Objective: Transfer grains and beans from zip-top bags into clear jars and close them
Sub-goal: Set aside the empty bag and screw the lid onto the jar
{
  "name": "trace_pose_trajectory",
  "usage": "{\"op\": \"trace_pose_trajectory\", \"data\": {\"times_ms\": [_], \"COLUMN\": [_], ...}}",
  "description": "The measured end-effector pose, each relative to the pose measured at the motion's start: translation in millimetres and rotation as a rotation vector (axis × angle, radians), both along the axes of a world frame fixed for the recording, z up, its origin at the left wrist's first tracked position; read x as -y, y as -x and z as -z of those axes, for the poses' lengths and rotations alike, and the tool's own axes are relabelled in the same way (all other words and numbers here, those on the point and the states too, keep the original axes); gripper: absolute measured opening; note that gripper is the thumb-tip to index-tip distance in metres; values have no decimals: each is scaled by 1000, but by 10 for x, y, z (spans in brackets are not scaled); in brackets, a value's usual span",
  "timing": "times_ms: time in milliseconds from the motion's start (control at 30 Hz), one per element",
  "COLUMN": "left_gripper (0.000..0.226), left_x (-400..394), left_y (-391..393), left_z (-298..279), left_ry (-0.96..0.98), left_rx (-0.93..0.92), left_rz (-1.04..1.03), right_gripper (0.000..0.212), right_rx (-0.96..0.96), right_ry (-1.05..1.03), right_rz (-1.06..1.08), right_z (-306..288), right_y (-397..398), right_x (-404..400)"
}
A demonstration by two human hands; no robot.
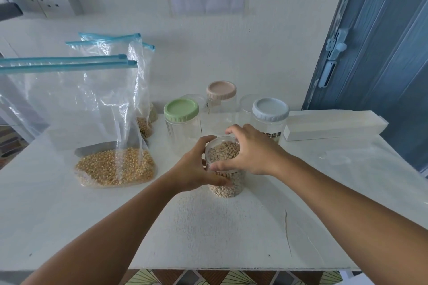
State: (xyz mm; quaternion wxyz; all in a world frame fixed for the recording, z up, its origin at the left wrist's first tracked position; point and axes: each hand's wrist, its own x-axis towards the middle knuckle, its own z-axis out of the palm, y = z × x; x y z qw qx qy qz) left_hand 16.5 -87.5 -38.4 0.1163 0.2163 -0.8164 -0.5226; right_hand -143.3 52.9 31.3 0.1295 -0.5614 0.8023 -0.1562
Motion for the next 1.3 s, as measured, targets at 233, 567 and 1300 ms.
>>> {"op": "trace_pose_trajectory", "data": {"times_ms": [233, 567, 1300], "left_gripper": [122, 120, 97], "left_x": [-18, -28, -59], "left_y": [0, 5, 89], "left_z": [-17, -4, 16], "left_ry": [-8, 22, 72], "left_rx": [20, 12, -79], "left_rz": [-9, -32, -123], "right_gripper": [115, 122, 90], "right_rx": [306, 110, -46], "right_ry": [-83, -75, 89], "right_rz": [-198, -105, 13], "right_z": [-96, -21, 78], "right_y": [162, 131, -15], "right_x": [-24, 45, 13]}}
